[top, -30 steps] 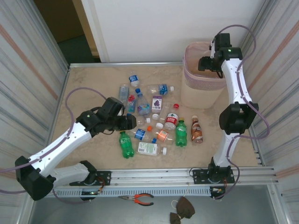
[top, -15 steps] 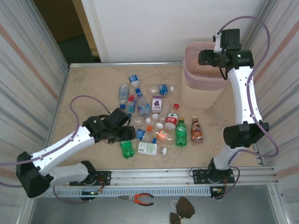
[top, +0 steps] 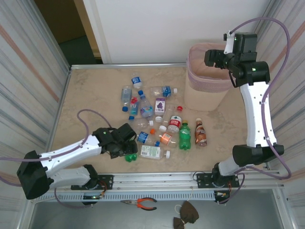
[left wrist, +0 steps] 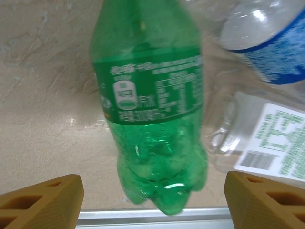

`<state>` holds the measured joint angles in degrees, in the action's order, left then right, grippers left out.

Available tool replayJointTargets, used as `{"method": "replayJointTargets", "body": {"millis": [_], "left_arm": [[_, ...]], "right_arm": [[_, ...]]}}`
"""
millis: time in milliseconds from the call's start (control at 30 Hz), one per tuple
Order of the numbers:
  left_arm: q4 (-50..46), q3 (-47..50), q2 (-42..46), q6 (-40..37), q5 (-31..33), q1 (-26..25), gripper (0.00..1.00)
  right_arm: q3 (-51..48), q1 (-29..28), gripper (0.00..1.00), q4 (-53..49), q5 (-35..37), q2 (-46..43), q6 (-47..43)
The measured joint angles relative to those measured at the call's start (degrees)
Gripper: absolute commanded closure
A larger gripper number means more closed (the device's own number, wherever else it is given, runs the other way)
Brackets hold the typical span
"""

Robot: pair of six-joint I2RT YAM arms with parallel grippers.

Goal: Put the plastic bottles in the bin

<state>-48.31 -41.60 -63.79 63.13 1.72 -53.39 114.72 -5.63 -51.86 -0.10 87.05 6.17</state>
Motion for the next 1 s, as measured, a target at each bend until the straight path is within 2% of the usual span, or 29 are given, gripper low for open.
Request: {"method": "replayJointTargets", "body": {"millis": [433,1000], "left_arm": [[8.48,6.73,0.94,3.17,-2.12,0.0,0.23],[12.81,10.03,-1.9,4.0,-3.87,0.0,0.27]], "right_arm": [[-0.22,-1.18,0.13,0.44,-1.33,-0.37,0.81],[-1.88,-1.66,0.12,0.5,-1.46,-1.27,0.81]]}}
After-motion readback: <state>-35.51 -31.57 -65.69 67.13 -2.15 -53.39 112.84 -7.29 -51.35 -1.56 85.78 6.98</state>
